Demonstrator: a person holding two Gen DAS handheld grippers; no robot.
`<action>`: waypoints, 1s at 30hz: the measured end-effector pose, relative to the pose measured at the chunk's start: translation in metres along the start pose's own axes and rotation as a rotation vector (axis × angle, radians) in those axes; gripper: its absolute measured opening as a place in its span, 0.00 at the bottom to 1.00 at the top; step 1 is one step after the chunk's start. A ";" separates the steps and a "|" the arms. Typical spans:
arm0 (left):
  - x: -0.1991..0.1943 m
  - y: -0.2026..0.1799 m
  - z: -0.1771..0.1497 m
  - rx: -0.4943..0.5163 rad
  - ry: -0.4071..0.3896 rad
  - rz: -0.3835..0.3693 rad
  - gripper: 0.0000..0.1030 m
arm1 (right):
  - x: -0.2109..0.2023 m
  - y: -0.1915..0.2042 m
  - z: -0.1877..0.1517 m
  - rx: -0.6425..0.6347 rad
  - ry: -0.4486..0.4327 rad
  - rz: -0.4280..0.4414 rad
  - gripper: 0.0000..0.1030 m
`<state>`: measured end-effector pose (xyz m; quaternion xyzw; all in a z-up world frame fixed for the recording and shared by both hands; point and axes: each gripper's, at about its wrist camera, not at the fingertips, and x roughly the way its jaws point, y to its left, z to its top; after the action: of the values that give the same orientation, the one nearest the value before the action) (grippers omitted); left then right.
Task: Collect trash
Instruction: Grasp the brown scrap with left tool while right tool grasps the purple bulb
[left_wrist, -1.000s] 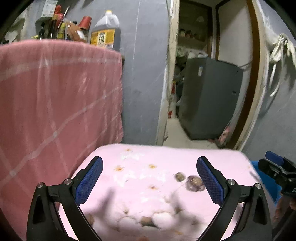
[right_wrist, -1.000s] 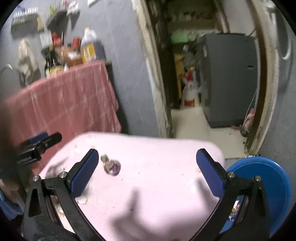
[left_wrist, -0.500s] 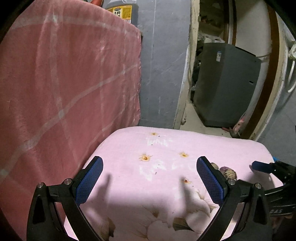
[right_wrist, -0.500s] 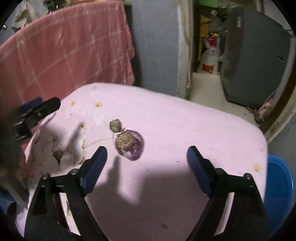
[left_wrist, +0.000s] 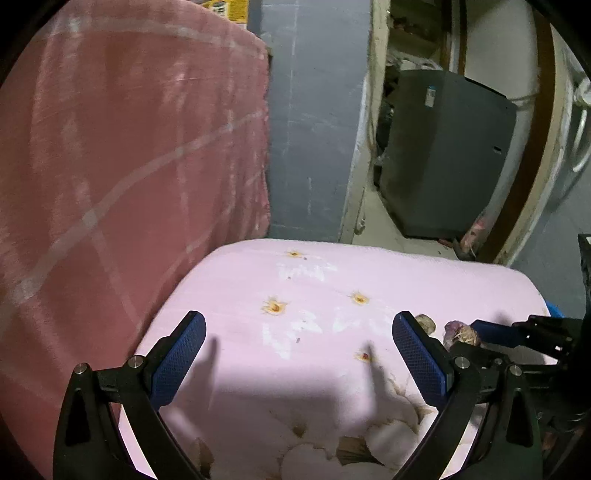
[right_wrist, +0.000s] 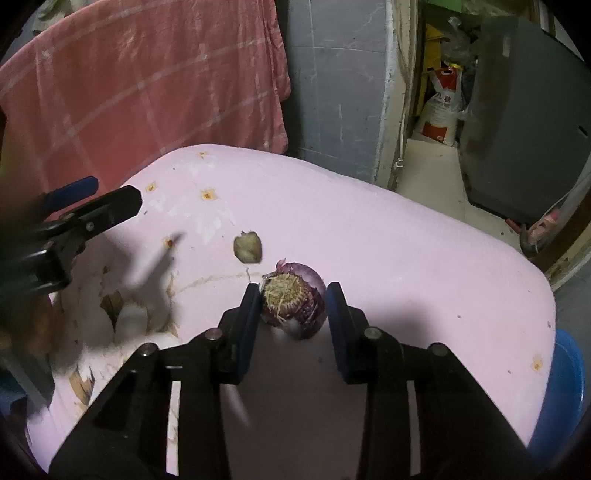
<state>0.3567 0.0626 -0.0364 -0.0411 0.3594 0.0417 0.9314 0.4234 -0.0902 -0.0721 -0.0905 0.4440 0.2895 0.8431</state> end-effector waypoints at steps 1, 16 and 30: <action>0.000 -0.002 0.000 0.009 0.003 -0.004 0.96 | -0.002 -0.002 -0.002 0.002 -0.001 -0.002 0.33; 0.019 -0.061 -0.008 0.248 0.076 -0.084 0.96 | -0.045 -0.047 -0.036 0.106 -0.040 -0.052 0.32; 0.047 -0.088 -0.009 0.321 0.175 -0.115 0.55 | -0.075 -0.066 -0.061 0.232 -0.148 -0.039 0.32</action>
<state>0.3949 -0.0234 -0.0702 0.0841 0.4380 -0.0730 0.8921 0.3860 -0.1993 -0.0548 0.0207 0.4094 0.2257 0.8838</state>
